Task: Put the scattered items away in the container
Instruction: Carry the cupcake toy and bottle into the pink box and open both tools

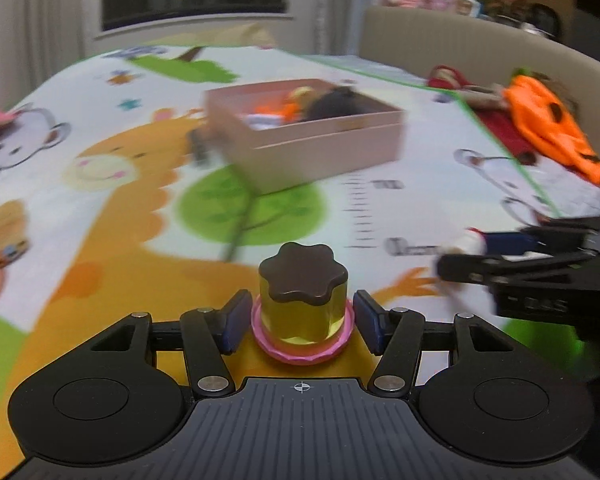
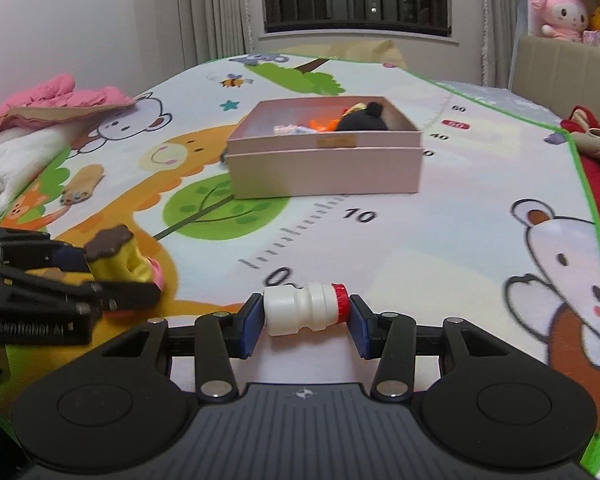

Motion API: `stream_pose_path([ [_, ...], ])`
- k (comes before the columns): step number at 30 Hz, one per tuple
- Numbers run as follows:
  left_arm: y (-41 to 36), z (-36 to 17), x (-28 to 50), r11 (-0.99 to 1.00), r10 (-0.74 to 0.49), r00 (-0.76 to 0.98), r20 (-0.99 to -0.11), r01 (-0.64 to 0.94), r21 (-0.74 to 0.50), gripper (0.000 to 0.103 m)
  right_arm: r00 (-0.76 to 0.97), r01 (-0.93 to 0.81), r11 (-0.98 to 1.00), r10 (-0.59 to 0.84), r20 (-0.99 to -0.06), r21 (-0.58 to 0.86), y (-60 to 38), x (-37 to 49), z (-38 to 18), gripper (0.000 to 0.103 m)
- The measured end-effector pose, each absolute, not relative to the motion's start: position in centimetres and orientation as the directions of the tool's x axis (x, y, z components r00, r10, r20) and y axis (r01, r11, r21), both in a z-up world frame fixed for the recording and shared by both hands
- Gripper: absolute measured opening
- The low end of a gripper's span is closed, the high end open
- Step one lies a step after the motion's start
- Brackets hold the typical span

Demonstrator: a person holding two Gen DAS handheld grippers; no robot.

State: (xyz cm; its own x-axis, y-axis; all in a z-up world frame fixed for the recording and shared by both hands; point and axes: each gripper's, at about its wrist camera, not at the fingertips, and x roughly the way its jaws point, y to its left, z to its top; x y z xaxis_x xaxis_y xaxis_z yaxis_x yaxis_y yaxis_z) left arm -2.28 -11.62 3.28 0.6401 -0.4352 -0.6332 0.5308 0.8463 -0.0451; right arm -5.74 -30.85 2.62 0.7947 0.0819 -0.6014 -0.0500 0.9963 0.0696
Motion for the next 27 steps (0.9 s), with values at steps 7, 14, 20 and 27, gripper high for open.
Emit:
stream_pose_path([
  [7,-13.8,3.6,-1.6,0.840,-0.437,0.637,-0.635,0.541,-0.035,0.061,0.794,-0.044,0.999,0.050,-0.605,0.026,-32.2,-5.6,3.2,0.045],
  [14,-13.7,4.3,-0.7,0.834,-0.442,0.637,-0.631,0.551,-0.028,0.061,0.807,-0.039,0.998,0.063,-0.587,0.054,-32.6,-4.5,4.7,0.045],
  [20,-13.4,5.1,1.6,0.829,-0.449,0.655,-0.608,0.559,-0.010,0.061,0.812,-0.067,0.998,0.062,-0.581,0.014,-31.6,-2.0,5.5,0.045],
  [27,-14.1,7.1,7.2,0.829,-0.460,0.702,-0.543,0.559,0.020,0.061,0.840,-0.057,0.998,0.038,-0.541,-0.018,-32.0,2.5,7.6,0.045],
])
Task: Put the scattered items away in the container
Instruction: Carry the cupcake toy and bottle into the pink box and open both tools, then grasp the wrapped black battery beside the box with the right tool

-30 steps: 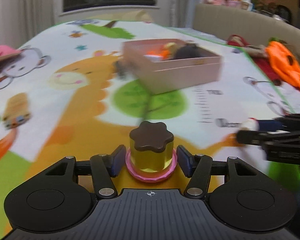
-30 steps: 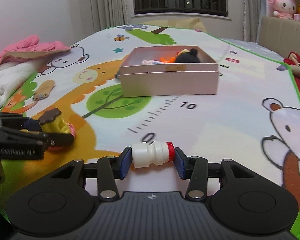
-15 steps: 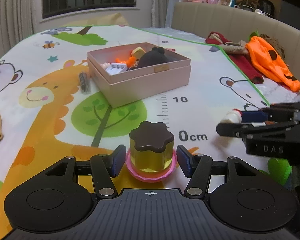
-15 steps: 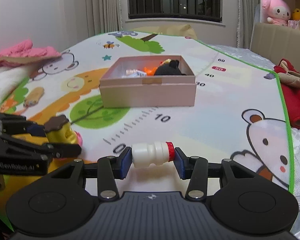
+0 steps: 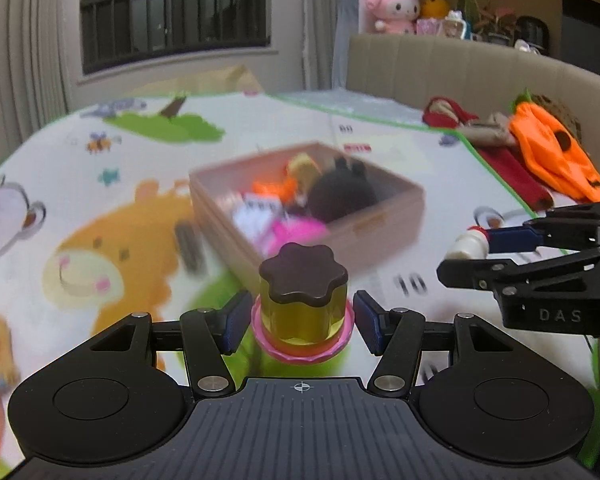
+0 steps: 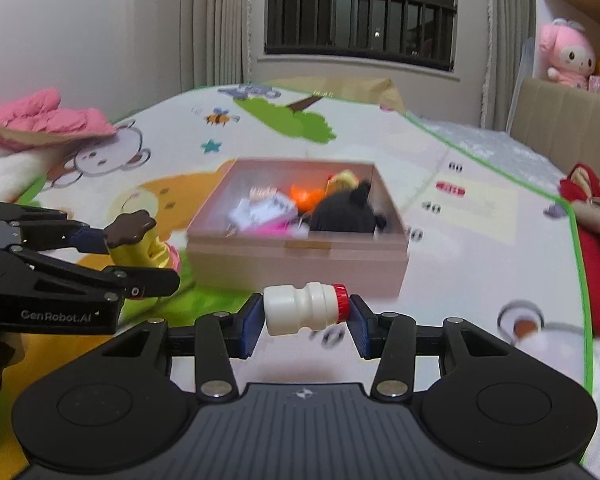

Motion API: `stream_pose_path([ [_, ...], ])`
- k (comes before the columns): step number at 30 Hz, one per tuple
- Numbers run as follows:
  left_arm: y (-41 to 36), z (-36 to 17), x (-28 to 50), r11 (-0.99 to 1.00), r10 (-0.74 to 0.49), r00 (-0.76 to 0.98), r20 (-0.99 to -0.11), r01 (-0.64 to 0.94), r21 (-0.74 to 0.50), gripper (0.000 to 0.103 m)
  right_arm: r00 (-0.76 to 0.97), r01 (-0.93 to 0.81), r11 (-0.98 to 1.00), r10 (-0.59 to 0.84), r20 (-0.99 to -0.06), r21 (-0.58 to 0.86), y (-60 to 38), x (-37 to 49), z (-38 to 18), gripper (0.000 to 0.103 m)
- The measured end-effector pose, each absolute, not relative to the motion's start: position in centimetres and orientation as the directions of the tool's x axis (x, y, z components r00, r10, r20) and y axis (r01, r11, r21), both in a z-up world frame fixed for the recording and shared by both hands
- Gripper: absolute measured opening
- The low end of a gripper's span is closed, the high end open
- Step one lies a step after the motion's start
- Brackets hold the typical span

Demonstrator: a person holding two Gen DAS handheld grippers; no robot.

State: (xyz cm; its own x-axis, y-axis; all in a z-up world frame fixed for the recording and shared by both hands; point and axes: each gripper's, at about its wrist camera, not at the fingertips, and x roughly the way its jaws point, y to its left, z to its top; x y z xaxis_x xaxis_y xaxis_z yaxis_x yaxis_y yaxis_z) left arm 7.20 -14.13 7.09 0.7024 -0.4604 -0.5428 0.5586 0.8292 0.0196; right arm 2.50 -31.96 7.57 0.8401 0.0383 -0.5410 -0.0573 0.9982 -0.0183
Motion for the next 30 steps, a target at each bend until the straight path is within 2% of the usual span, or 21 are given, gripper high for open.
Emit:
stream_pose_path([
  [8,-16.0,8.8,15.2,0.828,-0.475,0.733,-0.487,0.560,0.036,0.061,0.867,-0.017,0.997,0.055,-0.495,0.080,-34.6,11.3,9.9,0.045],
  [9,-16.4,8.9,16.1,0.826,-0.479,0.734,-0.482,0.562,0.036,0.061,0.867,-0.012,0.994,0.064,-0.494,0.107,-35.0,12.5,10.0,0.045],
  [10,-16.8,9.0,17.0,0.822,-0.484,0.733,-0.477,0.569,0.040,0.061,0.867,-0.013,0.991,0.078,-0.493,0.134,-35.3,13.5,10.1,0.051],
  [12,-17.2,9.0,18.7,0.818,-0.489,0.730,-0.477,0.574,0.041,0.074,0.872,-0.003,0.987,0.081,-0.483,0.160,-35.7,15.1,10.2,0.057],
  [16,-15.6,8.6,19.2,0.842,-0.459,0.743,-0.487,0.538,0.029,0.081,0.877,0.019,0.992,0.043,-0.478,0.123,-35.4,15.8,10.1,0.057],
  [18,-14.2,8.1,18.2,0.857,-0.426,0.762,-0.488,0.513,0.053,0.093,0.872,0.022,0.994,0.033,-0.488,0.105,-35.0,15.6,9.8,0.057],
  [23,-9.5,6.1,15.0,0.896,-0.312,0.787,-0.532,0.430,0.110,0.095,0.854,-0.011,0.999,0.032,-0.520,0.043,-31.7,15.9,9.3,0.057],
  [26,-5.8,5.1,13.3,0.929,-0.260,0.790,-0.555,0.362,0.080,0.097,0.851,-0.069,0.998,0.056,-0.522,-0.006,-28.1,15.9,9.5,0.049],
  [30,-0.9,4.0,11.5,0.967,-0.182,0.797,-0.576,0.252,0.042,0.099,0.840,-0.166,0.982,0.091,-0.534,-0.094,-21.8,15.9,9.4,0.031],
])
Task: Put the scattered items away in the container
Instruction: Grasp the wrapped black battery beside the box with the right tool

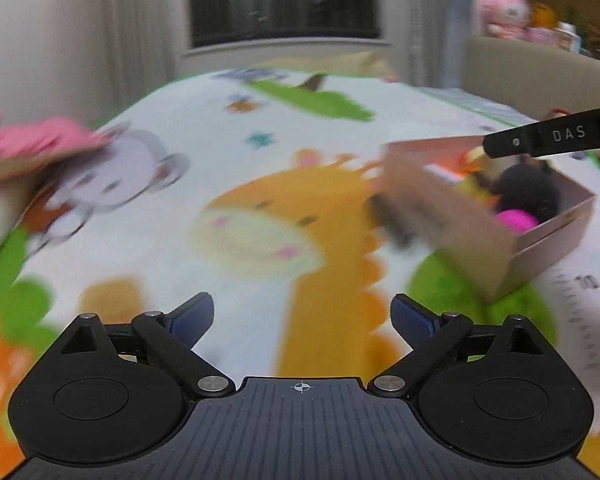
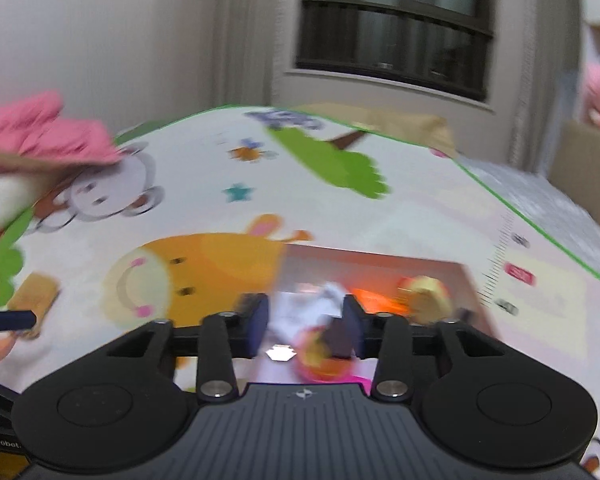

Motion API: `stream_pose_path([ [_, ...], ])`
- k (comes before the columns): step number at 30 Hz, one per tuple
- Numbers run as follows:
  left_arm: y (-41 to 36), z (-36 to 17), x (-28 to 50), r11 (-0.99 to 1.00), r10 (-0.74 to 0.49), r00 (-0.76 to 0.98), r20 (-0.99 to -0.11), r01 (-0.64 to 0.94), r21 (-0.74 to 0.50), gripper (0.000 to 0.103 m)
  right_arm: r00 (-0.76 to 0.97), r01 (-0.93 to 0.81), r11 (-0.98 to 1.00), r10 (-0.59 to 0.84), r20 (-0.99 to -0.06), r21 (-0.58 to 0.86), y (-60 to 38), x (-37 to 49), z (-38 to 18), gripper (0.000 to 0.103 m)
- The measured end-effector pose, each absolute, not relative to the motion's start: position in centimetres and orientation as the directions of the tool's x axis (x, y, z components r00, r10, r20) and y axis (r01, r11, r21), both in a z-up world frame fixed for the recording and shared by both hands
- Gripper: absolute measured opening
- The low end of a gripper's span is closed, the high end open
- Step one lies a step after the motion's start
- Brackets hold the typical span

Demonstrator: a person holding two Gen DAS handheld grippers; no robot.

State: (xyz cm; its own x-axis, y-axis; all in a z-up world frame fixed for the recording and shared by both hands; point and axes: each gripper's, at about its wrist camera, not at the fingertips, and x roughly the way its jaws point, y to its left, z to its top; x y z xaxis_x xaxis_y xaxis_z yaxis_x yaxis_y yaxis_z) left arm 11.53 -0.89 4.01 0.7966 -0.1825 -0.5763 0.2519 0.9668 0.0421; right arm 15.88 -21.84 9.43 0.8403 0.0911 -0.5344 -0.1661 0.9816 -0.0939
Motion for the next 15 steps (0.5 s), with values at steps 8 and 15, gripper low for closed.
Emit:
stream_pose_path([
  [8,6.4,3.3,9.9,0.986,-0.164,0.807,-0.567,0.152,-0.067,0.100,0.805,-0.142,0.932,-0.087,-0.586,-0.334,-11.4,19.5,5.1,0.030],
  [15,9.4,3.1,8.7,0.984,-0.176,0.816,-0.551,0.124,-0.131,0.101,0.745,-0.089,0.887,-0.243,-0.621,-0.454,-9.3,23.6,1.1,0.030],
])
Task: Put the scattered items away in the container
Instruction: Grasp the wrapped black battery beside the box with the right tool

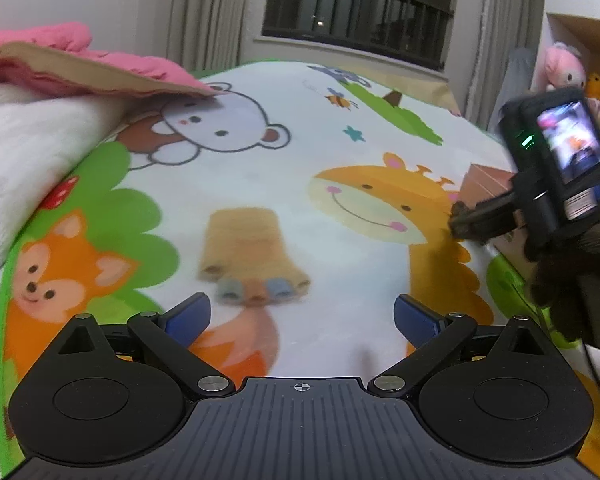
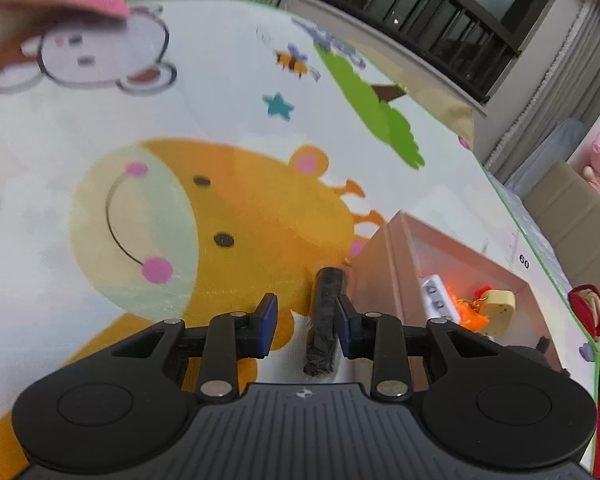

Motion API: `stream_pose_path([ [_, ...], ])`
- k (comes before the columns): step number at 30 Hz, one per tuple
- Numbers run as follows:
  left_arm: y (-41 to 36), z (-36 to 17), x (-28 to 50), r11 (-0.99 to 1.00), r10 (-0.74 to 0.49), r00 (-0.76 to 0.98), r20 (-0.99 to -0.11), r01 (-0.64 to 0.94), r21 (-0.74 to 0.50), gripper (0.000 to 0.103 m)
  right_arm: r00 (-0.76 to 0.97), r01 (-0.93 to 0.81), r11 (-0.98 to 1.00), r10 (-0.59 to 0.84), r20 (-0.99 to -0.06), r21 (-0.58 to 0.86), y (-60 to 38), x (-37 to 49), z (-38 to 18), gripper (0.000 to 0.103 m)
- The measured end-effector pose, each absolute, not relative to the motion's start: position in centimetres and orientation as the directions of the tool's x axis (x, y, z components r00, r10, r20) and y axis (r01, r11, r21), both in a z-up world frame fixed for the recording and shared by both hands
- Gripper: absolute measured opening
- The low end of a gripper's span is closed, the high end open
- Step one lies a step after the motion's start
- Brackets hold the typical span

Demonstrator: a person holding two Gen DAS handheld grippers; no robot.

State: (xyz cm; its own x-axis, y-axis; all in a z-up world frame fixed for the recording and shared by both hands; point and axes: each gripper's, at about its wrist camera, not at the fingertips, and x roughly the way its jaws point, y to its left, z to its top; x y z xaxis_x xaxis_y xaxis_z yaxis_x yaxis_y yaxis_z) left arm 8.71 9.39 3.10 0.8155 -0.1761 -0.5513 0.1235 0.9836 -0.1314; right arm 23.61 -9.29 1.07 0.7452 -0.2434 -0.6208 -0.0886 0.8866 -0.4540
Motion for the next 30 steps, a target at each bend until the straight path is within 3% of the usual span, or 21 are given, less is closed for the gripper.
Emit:
stream_pose_path([
  [3,10.1,3.0,8.5,0.985,-0.166,0.816,-0.554,0.107,-0.138,0.101,0.758,-0.087,0.847,-0.285,-0.586,-0.525,-8.7,23.8,0.0,0.029],
  [7,10.6,3.0,8.3,0.986,-0.154,0.816,-0.557,0.089,-0.142,0.101,0.767,-0.100,0.835,-0.281,-0.576,-0.540,-8.5,23.2,0.2,0.004],
  [8,10.6,2.9,8.2,0.986,-0.152,0.815,-0.559,0.086,-0.142,0.101,0.766,-0.116,0.843,-0.261,-0.587,-0.525,-8.5,22.8,0.5,0.002],
  [14,10.4,2.8,8.0,0.987,-0.145,0.804,-0.576,0.072,-0.147,0.101,0.798,-0.177,0.854,-0.166,-0.579,-0.489,-8.2,19.4,1.8,0.002],
  [21,10.1,2.2,7.7,0.984,-0.156,0.793,-0.588,0.076,-0.158,0.102,0.786,-0.233,0.917,-0.019,-0.618,-0.325,-9.0,17.5,3.8,0.002],
  [27,10.4,1.7,8.1,0.981,-0.149,0.788,-0.597,0.044,-0.187,0.102,0.629,-0.179,0.983,0.089,-0.773,-0.032,-12.2,21.3,6.4,0.004],
  [30,10.4,1.6,7.8,0.980,-0.143,0.801,-0.582,0.033,-0.196,0.103,0.527,-0.118,0.992,0.100,-0.844,0.044,-13.6,24.7,7.7,0.004],
])
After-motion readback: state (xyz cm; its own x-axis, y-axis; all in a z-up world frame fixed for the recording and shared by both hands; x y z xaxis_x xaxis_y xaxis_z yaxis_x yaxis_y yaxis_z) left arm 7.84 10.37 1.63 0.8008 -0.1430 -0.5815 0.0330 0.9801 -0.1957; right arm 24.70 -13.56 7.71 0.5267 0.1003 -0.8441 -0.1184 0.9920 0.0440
